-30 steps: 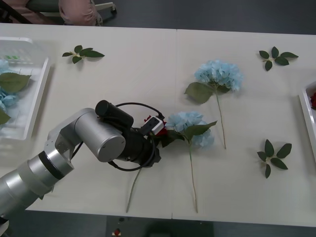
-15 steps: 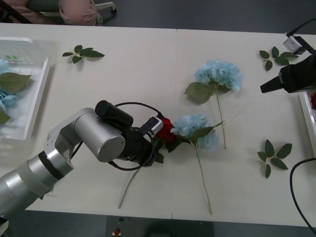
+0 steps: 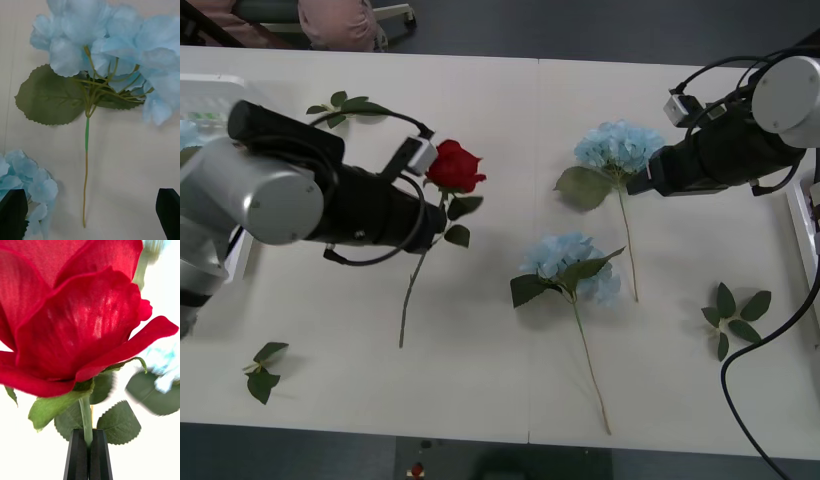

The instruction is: Put the red flowers into the right box and the blue flowers into the left box

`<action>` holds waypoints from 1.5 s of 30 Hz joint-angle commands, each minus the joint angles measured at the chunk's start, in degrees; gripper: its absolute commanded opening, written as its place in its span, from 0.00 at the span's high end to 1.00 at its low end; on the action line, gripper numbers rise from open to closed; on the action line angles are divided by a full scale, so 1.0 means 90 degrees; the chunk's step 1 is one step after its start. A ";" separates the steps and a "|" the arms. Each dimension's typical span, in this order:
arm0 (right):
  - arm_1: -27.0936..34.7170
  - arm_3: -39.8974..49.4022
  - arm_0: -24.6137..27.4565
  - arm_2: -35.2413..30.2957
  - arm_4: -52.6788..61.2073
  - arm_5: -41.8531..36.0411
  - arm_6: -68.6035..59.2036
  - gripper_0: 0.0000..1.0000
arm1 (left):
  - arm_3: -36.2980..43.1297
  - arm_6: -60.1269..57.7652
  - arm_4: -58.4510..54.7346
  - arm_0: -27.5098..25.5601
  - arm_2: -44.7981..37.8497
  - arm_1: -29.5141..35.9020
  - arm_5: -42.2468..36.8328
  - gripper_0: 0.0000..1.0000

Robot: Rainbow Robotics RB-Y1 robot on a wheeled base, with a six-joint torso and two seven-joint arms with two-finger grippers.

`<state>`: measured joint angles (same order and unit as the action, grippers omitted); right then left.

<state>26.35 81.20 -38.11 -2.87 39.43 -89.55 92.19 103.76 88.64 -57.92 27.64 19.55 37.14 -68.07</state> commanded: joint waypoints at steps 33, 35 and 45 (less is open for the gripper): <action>0.0012 0.0216 -0.0121 -0.3245 0.5287 -0.2272 0.2579 0.00 | -0.2232 -0.4116 0.0508 0.3950 -0.0307 -0.2887 0.1333 1.00; 0.0022 0.0196 -0.0121 -0.3362 0.5463 -0.2272 0.2540 0.00 | -0.2232 -0.4096 0.0498 0.3950 -0.0307 -0.2887 0.1333 1.00; 0.0041 -0.0360 -0.0121 -0.3177 0.6235 -0.2178 0.2413 0.00 | -0.2232 -0.4077 0.0606 0.3950 -0.0307 -0.2887 0.1333 1.00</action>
<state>25.16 77.23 -38.10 -33.36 94.82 -110.09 115.29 82.46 52.37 -53.03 61.86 17.80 11.11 -56.72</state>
